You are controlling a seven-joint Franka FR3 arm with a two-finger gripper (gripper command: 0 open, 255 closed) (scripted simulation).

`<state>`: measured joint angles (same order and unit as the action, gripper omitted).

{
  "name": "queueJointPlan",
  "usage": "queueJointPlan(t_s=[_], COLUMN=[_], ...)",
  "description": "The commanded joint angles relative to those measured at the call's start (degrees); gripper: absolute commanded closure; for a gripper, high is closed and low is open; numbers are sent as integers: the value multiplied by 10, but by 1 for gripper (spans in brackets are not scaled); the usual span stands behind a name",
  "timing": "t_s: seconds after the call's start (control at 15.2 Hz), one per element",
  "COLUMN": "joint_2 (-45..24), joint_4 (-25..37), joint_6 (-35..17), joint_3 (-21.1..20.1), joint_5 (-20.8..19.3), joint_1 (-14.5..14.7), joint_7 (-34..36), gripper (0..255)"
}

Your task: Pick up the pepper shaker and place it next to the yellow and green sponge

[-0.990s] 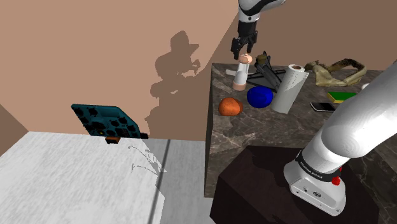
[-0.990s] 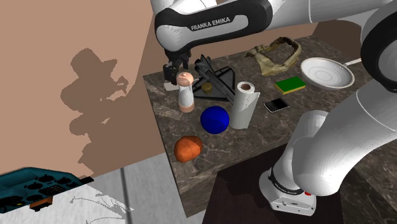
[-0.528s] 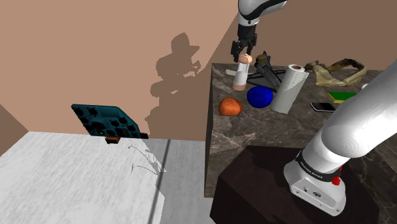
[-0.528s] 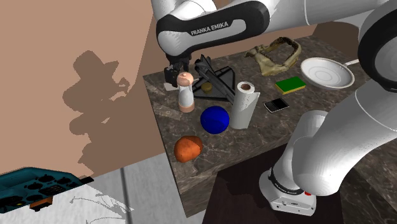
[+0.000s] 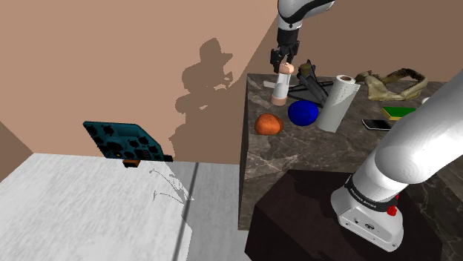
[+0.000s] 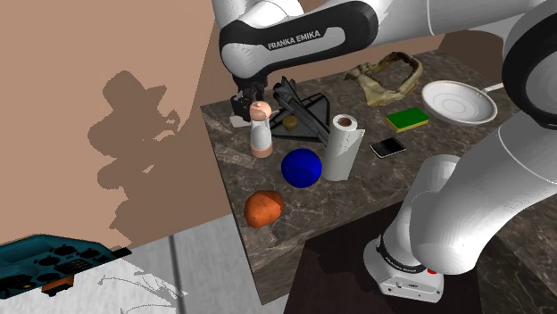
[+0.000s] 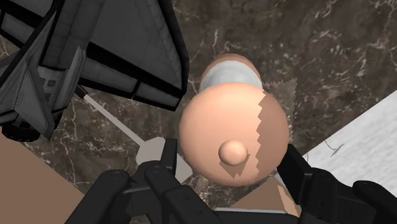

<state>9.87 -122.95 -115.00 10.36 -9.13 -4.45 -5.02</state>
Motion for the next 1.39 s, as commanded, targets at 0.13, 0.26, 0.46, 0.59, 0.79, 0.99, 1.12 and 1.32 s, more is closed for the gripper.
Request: queueJointPlan(t_s=[0.13,0.26,0.46,0.59,0.79,0.99,1.12,1.32], joint_2=[0,2,6,9,12,13,14,13], joint_4=[0,5,24,37,57,79,94,117], joint_6=[0,8,31,46,69,92,107,130], joint_3=[0,0,-1,-2,-3,-4,-4,-5], joint_5=[0,0,1,2,3,3,4,5], joint_1=[0,0,1,1,1,2,2,3], joint_7=[0,-1,-3,-4,-7,-9,-11,-13], gripper=[255,255,255,255,255,255,255,255])
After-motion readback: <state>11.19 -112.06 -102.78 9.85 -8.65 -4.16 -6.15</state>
